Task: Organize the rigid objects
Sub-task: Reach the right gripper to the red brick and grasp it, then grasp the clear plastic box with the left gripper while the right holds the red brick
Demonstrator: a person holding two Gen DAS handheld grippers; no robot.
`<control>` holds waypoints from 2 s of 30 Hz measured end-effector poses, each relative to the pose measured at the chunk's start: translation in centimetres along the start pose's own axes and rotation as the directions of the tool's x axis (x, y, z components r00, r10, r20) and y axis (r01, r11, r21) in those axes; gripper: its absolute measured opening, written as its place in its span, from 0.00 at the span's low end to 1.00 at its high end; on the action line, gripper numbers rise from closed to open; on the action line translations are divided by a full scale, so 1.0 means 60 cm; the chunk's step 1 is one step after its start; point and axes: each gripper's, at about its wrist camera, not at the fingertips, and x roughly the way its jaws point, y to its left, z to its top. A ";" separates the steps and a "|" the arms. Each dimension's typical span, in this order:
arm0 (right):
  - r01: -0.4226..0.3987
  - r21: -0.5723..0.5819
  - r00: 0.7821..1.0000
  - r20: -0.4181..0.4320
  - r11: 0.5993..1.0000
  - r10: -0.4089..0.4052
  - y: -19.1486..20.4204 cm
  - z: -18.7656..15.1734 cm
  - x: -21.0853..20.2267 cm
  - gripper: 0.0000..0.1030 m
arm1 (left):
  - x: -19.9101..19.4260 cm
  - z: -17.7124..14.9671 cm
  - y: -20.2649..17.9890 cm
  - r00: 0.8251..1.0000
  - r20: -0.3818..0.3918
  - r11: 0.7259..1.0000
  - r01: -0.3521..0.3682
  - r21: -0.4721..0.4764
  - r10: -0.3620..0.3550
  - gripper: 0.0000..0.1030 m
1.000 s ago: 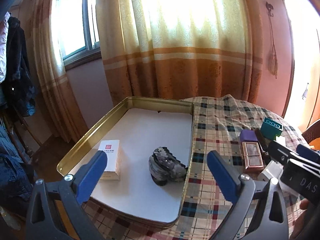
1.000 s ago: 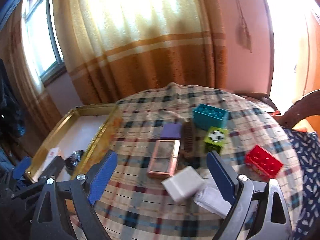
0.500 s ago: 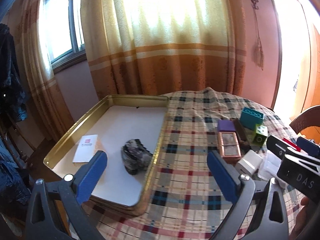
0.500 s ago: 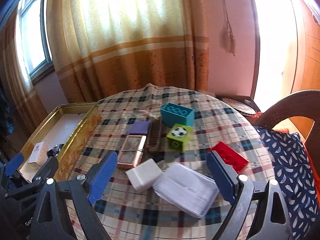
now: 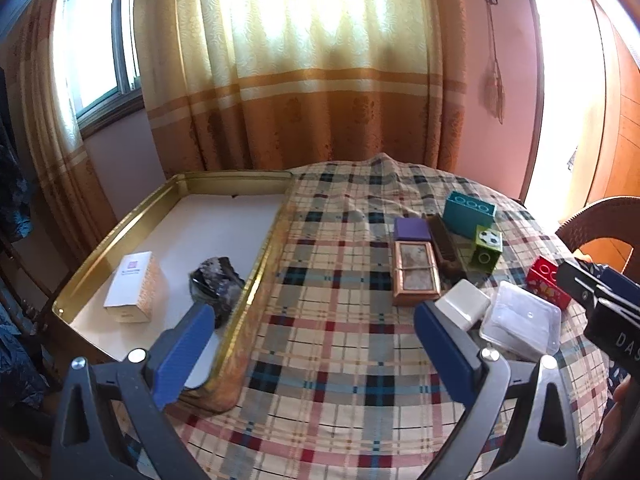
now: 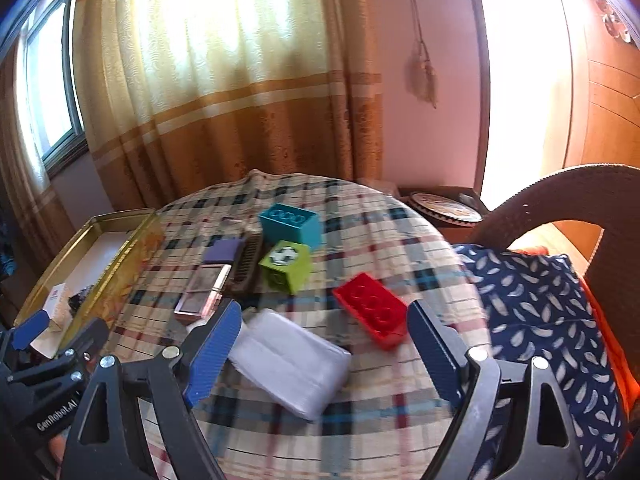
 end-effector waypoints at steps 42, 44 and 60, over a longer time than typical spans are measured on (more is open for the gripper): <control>-0.192 -0.179 0.952 -0.273 0.965 0.139 -0.042 0.021 0.143 0.24 | 0.053 -0.029 -0.096 0.966 -0.240 0.991 0.116 0.061 -0.099 0.99; -0.201 -0.153 0.953 -0.261 0.968 0.157 -0.048 0.021 0.138 0.24 | 0.051 -0.027 -0.099 0.962 -0.244 0.990 0.138 0.042 -0.123 0.99; -0.054 0.010 0.998 -0.016 0.998 0.054 -0.154 0.021 0.024 0.25 | 0.075 0.011 -0.173 0.915 -0.355 0.938 0.062 -0.342 -0.190 0.88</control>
